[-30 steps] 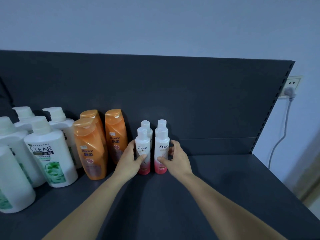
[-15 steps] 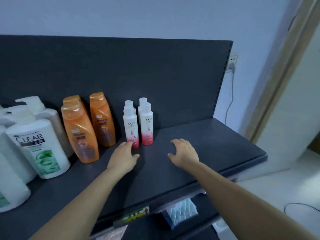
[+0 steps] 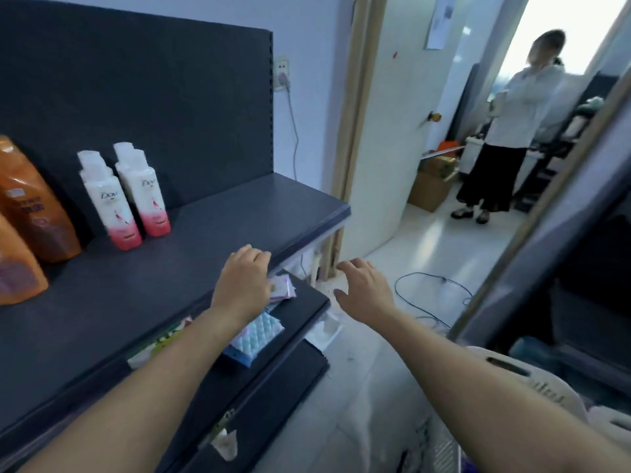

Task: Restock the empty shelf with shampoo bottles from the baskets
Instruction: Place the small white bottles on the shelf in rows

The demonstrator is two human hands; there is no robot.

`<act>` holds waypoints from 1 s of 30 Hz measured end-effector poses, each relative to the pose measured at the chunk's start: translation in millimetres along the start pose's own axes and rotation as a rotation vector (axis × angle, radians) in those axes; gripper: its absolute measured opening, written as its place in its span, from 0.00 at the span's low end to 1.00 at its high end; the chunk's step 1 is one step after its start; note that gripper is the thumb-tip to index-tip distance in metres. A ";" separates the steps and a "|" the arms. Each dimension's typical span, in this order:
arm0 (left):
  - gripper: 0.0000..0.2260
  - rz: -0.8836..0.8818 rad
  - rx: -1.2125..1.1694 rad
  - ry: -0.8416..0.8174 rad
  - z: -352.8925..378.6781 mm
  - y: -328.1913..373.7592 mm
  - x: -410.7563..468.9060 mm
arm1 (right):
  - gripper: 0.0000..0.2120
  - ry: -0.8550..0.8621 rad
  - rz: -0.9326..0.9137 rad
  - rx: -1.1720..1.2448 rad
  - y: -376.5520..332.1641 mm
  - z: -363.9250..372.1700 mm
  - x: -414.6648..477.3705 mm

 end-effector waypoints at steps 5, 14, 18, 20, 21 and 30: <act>0.16 0.179 -0.039 -0.118 68.5 85.1 -5.9 | 0.24 -0.076 0.205 -0.028 96.7 15.7 -66.4; 0.20 0.337 -0.071 -0.322 198.0 230.2 -46.3 | 0.24 -0.203 0.449 -0.007 243.3 47.1 -193.2; 0.19 0.374 -0.068 -0.414 255.5 287.4 -74.8 | 0.24 -0.271 0.498 0.013 293.4 64.6 -242.5; 0.18 0.387 -0.051 -0.458 282.9 310.9 -88.5 | 0.23 -0.301 0.516 0.016 316.6 75.6 -262.9; 0.18 0.393 -0.048 -0.476 296.0 321.1 -94.6 | 0.23 -0.313 0.527 0.025 327.4 81.2 -272.0; 0.17 0.396 0.092 -0.695 399.8 357.7 -138.7 | 0.24 -0.392 0.606 0.180 384.1 148.7 -319.8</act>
Point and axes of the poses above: each hand's wrist, its own x-axis towards the middle knuckle, its own z-axis out of the palm, y = z × x, the point moved 9 cm from there along x, towards the middle knuckle, and after that the axes turned 10 degrees about -x, right-handed, at the moved point
